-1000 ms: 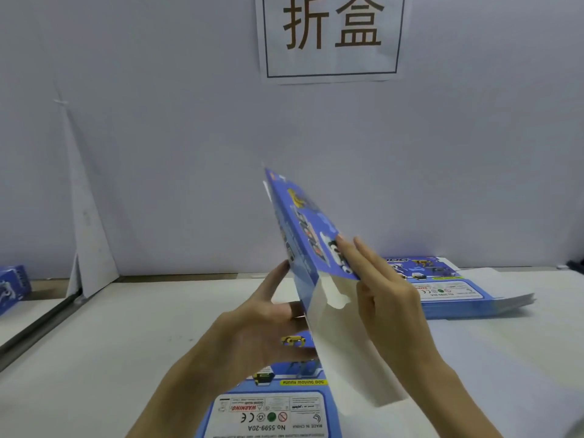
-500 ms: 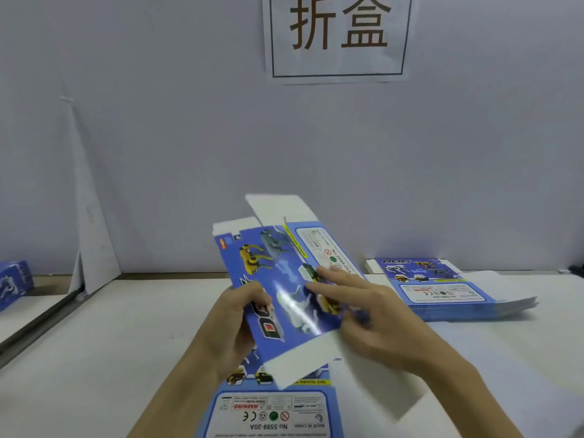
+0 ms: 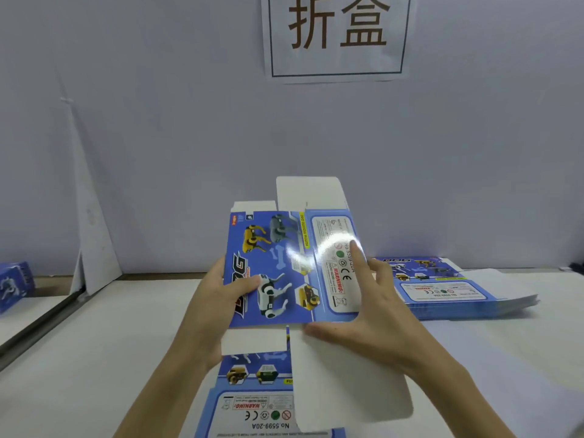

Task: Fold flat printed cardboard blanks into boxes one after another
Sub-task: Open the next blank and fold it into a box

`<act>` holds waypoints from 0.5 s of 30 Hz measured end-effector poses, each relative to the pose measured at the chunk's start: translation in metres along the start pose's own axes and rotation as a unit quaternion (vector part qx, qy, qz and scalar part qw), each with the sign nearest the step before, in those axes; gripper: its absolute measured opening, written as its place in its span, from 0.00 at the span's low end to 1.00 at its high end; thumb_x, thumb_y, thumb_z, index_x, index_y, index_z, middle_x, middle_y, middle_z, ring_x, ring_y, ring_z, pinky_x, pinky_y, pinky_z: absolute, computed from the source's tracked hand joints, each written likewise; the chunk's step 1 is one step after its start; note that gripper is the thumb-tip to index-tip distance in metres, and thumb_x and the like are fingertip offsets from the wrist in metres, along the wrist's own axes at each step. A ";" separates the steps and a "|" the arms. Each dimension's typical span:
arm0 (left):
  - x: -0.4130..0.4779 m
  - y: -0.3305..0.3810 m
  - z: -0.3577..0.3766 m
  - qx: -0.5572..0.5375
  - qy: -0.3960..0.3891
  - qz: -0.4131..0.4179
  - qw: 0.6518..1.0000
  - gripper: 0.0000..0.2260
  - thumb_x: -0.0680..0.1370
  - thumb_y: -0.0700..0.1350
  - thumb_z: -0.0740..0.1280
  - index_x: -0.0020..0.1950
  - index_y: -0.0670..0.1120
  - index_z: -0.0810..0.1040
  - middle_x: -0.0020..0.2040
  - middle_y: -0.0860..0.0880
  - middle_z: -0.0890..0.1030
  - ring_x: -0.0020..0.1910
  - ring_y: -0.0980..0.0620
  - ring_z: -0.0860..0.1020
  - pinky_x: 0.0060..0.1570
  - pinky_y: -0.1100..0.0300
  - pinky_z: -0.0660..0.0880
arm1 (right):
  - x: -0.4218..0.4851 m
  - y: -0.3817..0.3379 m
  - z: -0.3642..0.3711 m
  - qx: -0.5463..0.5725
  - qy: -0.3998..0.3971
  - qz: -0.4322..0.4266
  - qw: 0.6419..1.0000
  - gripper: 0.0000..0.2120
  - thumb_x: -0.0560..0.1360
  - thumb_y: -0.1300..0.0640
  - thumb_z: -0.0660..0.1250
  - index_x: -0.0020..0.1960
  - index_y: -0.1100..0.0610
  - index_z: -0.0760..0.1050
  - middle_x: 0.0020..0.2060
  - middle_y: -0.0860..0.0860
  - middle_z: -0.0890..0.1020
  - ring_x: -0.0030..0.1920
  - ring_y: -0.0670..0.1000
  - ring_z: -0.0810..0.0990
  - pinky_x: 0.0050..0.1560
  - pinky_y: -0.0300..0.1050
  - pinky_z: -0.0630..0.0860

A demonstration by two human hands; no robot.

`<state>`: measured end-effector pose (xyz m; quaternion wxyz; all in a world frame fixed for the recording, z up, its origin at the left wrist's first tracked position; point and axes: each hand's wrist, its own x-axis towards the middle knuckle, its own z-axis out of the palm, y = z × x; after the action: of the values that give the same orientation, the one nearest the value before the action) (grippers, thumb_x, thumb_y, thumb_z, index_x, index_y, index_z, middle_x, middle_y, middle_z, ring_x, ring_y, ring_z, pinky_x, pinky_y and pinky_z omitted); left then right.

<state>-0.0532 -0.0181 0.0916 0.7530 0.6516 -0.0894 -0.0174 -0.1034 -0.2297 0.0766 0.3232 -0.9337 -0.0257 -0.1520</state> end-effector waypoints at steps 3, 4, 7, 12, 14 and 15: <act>-0.002 0.004 -0.001 -0.020 -0.008 0.003 1.000 0.09 0.77 0.42 0.67 0.57 0.48 0.77 0.45 0.46 0.86 0.38 0.47 0.85 0.29 0.57 0.80 | -0.002 -0.003 0.005 -0.086 0.065 -0.033 0.994 0.55 0.53 0.18 0.56 0.75 0.41 0.57 0.65 0.35 0.52 0.61 0.42 0.68 0.56 0.36 0.69; -0.004 0.006 -0.001 -0.028 -0.027 0.006 0.999 0.11 0.76 0.42 0.68 0.58 0.48 0.76 0.46 0.46 0.85 0.40 0.47 0.85 0.31 0.57 0.80 | -0.002 -0.004 0.008 -0.101 0.080 -0.045 0.991 0.49 0.57 0.19 0.56 0.72 0.43 0.63 0.69 0.38 0.54 0.61 0.45 0.71 0.55 0.36 0.70; -0.009 0.015 -0.005 -0.073 -0.177 0.027 0.981 0.28 0.67 0.48 0.76 0.65 0.48 0.73 0.56 0.44 0.83 0.51 0.44 0.83 0.42 0.55 0.81 | -0.002 -0.007 0.017 -0.084 0.098 -0.044 0.991 0.32 0.70 0.34 0.60 0.71 0.44 0.64 0.67 0.43 0.65 0.57 0.47 0.75 0.49 0.35 0.70; -0.028 0.005 0.019 0.067 -0.294 -0.008 0.954 0.25 0.65 0.54 0.78 0.59 0.52 0.78 0.54 0.51 0.84 0.52 0.51 0.83 0.45 0.60 0.80 | -0.001 -0.008 0.028 -0.032 0.080 -0.044 0.995 0.31 0.76 0.49 0.59 0.77 0.45 0.54 0.65 0.43 0.67 0.61 0.44 0.70 0.51 0.34 0.67; -0.028 -0.008 0.031 0.108 -0.233 -0.017 0.966 0.14 0.70 0.51 0.75 0.54 0.54 0.80 0.48 0.54 0.85 0.47 0.55 0.84 0.39 0.64 0.79 | 0.000 -0.007 0.030 -0.030 0.062 -0.056 0.996 0.31 0.76 0.52 0.60 0.77 0.46 0.55 0.66 0.43 0.68 0.61 0.45 0.70 0.56 0.35 0.67; -0.026 -0.013 0.033 0.105 -0.223 -0.032 0.969 0.13 0.71 0.49 0.75 0.54 0.54 0.80 0.47 0.55 0.85 0.44 0.56 0.84 0.37 0.65 0.78 | 0.000 -0.006 0.029 -0.022 0.054 -0.058 0.997 0.30 0.76 0.53 0.59 0.77 0.46 0.56 0.66 0.43 0.70 0.61 0.45 0.71 0.56 0.35 0.67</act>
<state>-0.0824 -0.0483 0.0806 0.6406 0.7093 -0.2350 -0.1770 -0.0962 -0.2066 0.0586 0.2941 -0.9280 -0.0586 -0.2208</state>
